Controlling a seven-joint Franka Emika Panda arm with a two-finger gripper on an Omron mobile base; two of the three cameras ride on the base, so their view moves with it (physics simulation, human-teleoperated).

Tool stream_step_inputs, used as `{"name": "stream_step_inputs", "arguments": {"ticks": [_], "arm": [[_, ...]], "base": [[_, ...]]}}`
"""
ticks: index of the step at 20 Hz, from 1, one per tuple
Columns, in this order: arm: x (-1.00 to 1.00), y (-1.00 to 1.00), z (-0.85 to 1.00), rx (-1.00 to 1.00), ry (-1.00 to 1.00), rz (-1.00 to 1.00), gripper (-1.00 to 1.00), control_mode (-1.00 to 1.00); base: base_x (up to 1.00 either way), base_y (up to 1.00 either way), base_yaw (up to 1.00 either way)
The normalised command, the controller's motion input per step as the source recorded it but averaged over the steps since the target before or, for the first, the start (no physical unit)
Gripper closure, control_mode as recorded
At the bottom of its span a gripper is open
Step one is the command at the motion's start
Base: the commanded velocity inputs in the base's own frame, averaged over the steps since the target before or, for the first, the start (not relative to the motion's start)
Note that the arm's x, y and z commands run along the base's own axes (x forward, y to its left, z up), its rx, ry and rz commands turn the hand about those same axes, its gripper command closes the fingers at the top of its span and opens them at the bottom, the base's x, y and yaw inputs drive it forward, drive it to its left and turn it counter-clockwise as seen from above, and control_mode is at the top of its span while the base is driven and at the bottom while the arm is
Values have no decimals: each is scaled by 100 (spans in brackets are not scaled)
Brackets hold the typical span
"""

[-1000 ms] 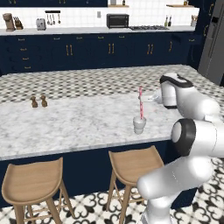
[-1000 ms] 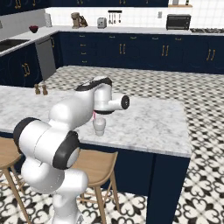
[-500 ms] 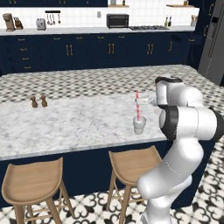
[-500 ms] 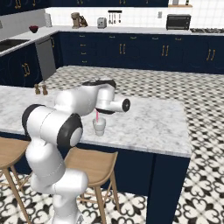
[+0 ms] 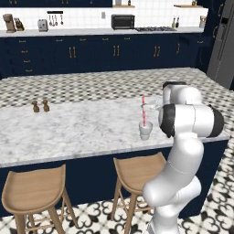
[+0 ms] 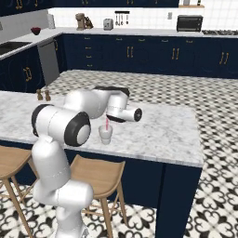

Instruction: Take a straw from the drawer in front and place it inside the glass cup on the dining counter.

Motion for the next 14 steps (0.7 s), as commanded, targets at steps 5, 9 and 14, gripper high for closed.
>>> {"name": "stream_step_inputs", "arguments": {"ticks": [5, 9, 14], "arm": [[22, 0, -23, 0, -2, 3, 100, -100], [4, -1, -28, 0, -1, 2, 100, -100], [-23, -4, -20, 0, -1, 2, 100, -100]], "base": [[0, 0, 0], [0, 0, 0], [0, 0, 0]]}}
